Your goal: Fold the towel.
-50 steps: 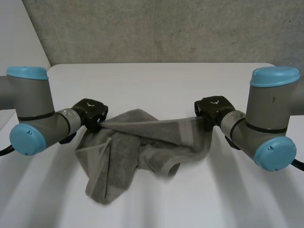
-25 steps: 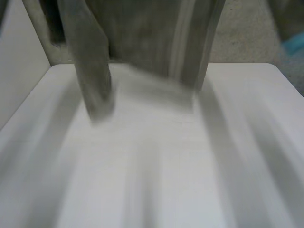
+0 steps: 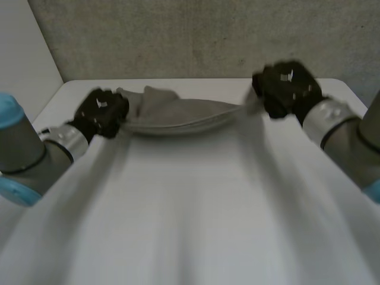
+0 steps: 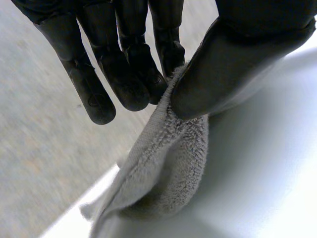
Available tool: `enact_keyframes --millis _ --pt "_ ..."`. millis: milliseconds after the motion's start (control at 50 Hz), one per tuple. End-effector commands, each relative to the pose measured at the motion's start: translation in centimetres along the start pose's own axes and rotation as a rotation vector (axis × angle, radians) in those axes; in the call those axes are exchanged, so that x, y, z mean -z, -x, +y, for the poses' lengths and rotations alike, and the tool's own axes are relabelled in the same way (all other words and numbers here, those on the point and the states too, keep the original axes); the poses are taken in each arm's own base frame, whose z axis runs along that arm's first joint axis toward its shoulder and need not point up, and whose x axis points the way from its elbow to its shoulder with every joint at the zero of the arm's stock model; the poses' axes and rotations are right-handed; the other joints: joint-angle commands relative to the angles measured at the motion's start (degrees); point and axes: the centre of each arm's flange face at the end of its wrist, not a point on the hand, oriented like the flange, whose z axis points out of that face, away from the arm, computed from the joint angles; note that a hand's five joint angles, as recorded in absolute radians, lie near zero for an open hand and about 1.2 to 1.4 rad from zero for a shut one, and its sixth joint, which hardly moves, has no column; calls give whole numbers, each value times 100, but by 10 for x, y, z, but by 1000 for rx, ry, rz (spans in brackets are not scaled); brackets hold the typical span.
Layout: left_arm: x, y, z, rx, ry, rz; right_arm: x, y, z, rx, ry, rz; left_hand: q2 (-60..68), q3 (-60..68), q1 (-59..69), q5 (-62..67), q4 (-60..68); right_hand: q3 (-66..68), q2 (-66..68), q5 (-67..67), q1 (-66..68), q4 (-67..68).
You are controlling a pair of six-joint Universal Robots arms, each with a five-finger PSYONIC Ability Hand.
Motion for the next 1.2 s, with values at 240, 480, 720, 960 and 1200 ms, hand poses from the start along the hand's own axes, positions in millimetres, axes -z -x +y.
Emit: enact_keyframes --millis 240,480,720,960,1200 --pt "0 -13 49 7 125 -17 23 -15 71 -28 199 63 -3123 -3108 -2731 -2875 -3223 398 533 388 378 388" --pt "-7 -13 58 -1 97 -42 25 -21 77 -38 223 87 -4317 -4302 -3925 -4070 -4417 398 533 388 378 388" --pt "-26 -8 72 -26 53 -64 28 -19 80 -48 235 82 -4317 -4302 -3925 -4070 -4417 398 533 388 378 388" --pt "-27 -12 80 -17 81 -38 27 -17 82 -51 241 77 -4234 -4219 -3841 -3986 -4333 398 533 388 378 388" --pt "-42 -9 84 -12 84 -29 26 -12 88 -57 254 63 -3914 -3899 -3522 -3666 -4014 398 533 388 378 388"
